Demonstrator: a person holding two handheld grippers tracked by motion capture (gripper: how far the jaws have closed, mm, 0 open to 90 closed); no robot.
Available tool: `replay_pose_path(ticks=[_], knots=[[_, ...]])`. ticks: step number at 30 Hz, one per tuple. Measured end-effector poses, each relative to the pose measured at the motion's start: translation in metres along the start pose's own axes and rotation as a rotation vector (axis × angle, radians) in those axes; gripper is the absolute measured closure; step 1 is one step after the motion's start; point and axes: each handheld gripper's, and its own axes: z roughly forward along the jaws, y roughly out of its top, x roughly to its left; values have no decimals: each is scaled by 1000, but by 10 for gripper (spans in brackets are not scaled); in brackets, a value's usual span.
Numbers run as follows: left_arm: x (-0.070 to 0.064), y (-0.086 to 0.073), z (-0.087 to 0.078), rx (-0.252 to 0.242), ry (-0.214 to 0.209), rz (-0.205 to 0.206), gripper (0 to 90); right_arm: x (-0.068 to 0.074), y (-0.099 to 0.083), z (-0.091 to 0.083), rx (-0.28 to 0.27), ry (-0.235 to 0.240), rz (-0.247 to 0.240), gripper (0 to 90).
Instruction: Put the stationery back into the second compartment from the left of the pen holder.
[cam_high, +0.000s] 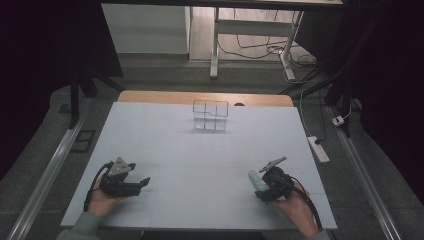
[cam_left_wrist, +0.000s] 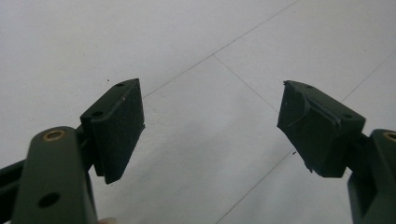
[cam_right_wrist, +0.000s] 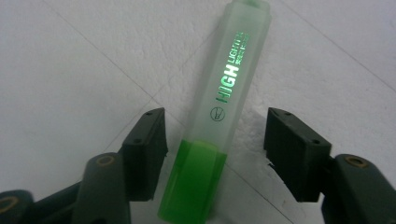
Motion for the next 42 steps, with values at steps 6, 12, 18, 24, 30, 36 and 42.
replay_pose_path(ticks=[6, 12, 18, 24, 30, 36, 42], knots=[[0, 0, 0, -1, 1, 2, 225, 0, 0, 0, 14, -4, 10, 543], [-1, 0, 0, -2, 2, 6, 225, -3, 1, -1, 21, -10, 44, 658], [-1, 0, 0, -1, 3, 7, 225, -3, 1, -1, 22, -10, 37, 663], [0, 0, 0, -1, 4, 5, 224, -6, 1, -4, 5, 1, 16, 664], [0, 0, -1, -1, 7, 4, 225, -6, 5, -15, -79, 2, -7, 664], [0, 0, -2, -3, 8, 1, 225, -5, 9, -18, -150, 55, -44, 664], [0, 2, -4, -9, 9, -4, 225, -5, 16, -16, -169, 78, -56, 664]])
